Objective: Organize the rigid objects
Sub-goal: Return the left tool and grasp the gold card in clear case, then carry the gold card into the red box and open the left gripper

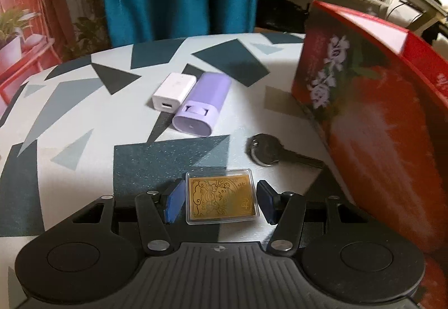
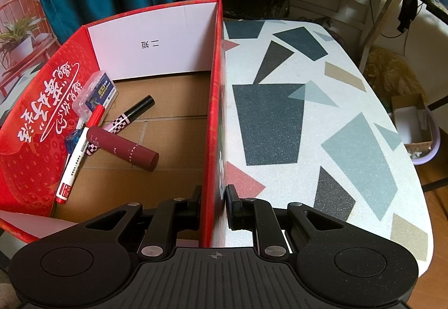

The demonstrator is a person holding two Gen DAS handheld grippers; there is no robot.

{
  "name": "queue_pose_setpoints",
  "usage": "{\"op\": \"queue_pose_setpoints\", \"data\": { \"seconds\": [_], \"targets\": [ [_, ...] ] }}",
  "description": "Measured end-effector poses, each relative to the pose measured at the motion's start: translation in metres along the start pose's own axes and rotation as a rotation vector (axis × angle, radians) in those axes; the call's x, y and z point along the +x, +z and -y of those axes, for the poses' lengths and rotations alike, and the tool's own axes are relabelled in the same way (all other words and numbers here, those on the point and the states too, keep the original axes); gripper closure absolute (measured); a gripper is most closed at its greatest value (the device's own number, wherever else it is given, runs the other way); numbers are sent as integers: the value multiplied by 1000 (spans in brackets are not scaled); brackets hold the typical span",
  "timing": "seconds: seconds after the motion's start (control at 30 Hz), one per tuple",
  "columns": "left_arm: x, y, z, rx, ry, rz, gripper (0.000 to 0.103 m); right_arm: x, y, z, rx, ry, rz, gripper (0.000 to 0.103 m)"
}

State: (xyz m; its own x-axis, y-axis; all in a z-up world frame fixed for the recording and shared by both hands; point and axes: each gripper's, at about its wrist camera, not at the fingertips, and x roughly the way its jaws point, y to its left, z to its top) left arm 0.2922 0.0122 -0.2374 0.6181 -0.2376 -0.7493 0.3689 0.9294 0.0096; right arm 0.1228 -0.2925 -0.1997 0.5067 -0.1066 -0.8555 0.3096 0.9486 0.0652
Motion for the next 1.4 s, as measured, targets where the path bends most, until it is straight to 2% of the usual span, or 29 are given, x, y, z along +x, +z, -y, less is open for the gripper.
{"op": "queue_pose_setpoints", "data": {
  "seconds": [0.1,0.27,0.47,0.63,0.77,1.03,1.4],
  "targets": [
    [-11,7,-1,3,-13,25,45,0,0,0,2,0,-1,88],
    [-46,30,13,54,-70,122,45,0,0,0,3,-1,0,88],
    [-78,58,57,183,-166,214,44,-1,0,0,3,-2,-1,88],
    [-83,70,95,288,-222,259,44,-1,0,0,3,-2,-1,88],
    [-70,70,114,358,-230,251,44,-1,0,0,3,-2,-1,88],
    [-43,71,130,478,-264,163,44,0,1,0,0,-1,-4,87],
    [-35,68,133,484,-266,124,44,0,0,0,1,-1,-3,87]
  ]
}}
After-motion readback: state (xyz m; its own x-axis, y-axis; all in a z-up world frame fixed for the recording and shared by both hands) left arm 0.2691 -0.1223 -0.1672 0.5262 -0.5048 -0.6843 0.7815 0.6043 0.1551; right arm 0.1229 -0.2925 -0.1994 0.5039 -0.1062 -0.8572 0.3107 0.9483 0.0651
